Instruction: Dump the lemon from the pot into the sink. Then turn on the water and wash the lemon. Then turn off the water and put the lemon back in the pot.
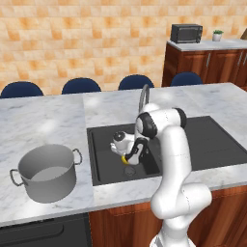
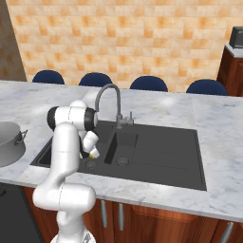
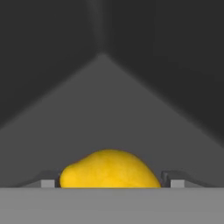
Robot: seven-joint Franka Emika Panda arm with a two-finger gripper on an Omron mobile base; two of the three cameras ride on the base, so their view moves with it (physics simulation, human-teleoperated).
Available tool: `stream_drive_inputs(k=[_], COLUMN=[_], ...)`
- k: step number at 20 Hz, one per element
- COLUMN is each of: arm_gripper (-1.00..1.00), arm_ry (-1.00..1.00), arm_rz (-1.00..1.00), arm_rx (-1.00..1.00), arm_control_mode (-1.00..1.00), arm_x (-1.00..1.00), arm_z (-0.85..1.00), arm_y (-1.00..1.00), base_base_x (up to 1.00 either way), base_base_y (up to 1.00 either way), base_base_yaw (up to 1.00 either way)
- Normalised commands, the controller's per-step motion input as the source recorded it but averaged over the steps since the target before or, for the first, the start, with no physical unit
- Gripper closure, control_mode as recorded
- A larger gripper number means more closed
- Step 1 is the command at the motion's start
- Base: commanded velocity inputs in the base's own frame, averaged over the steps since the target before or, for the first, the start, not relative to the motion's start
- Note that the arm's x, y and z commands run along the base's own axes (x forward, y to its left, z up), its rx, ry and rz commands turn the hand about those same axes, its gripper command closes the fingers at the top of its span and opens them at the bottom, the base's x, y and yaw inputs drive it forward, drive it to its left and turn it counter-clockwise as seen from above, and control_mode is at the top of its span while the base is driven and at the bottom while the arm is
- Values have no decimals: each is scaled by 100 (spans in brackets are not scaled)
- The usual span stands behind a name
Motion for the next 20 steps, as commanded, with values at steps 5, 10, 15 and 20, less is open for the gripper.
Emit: stream_drive_inputs(k=[5, 10, 15, 20], arm_gripper=[-100, -100, -100, -100], arm_ry=[0, 0, 6, 2], arm_rz=[0, 0, 0, 0], arm_rx=[0, 0, 0, 0], arm_control_mode=[-100, -100, -100, -100], arm_x=[25, 14, -7, -14], arm_z=[0, 0, 38, 97], arm_y=[0, 0, 0, 0], base_base_x=[0, 0, 0, 0], base_base_y=[0, 0, 0, 0], base_base_yaw=[0, 0, 0, 0])
